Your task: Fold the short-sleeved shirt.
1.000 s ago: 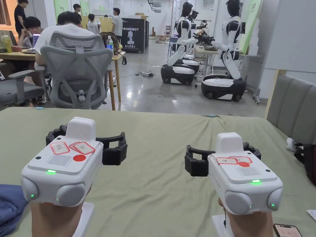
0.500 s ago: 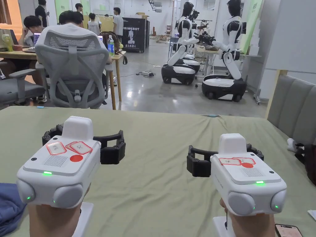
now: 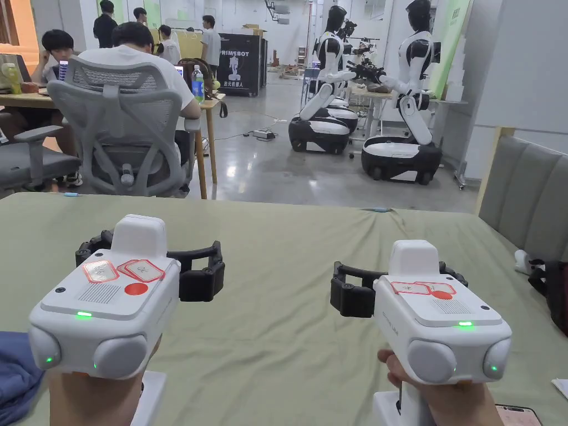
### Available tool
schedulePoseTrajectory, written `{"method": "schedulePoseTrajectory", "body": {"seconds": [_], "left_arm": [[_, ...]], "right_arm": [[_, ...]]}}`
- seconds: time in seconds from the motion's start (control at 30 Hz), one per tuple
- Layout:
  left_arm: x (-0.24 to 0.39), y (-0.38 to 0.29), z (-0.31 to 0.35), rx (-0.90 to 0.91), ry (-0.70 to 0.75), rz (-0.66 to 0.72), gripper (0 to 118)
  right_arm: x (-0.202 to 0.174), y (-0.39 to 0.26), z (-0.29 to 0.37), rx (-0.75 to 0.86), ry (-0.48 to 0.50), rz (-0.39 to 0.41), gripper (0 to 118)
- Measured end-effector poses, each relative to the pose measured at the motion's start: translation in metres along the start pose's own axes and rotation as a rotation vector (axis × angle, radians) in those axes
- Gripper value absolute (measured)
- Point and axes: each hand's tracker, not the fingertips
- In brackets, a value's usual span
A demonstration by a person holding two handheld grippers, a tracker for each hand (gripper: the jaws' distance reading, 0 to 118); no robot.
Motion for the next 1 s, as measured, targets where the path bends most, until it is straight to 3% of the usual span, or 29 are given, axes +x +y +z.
{"method": "schedulePoseTrajectory", "body": {"seconds": [0.17,0.4,0.53,0.87,1.0], "left_arm": [[-0.001,0.0,0.0,-0.001,0.003,0.005,118],[0.002,-0.001,-0.003,-0.007,-0.004,0.006,118],[0.004,-0.003,-0.004,-0.013,-0.008,0.008,118],[0.007,-0.004,-0.005,-0.017,-0.006,0.005,118],[0.007,-0.005,-0.005,-0.016,-0.007,0.016,118]], "right_arm": [[0.001,0.0,0.003,-0.016,0.012,-0.008,118],[-0.005,0.005,0.011,-0.023,-0.066,-0.002,118],[0.004,0.01,0.015,-0.034,0.006,-0.077,118],[0.013,0.013,0.019,0.031,-0.042,-0.119,118],[0.021,0.017,0.017,0.006,-0.002,-0.157,118]]}}
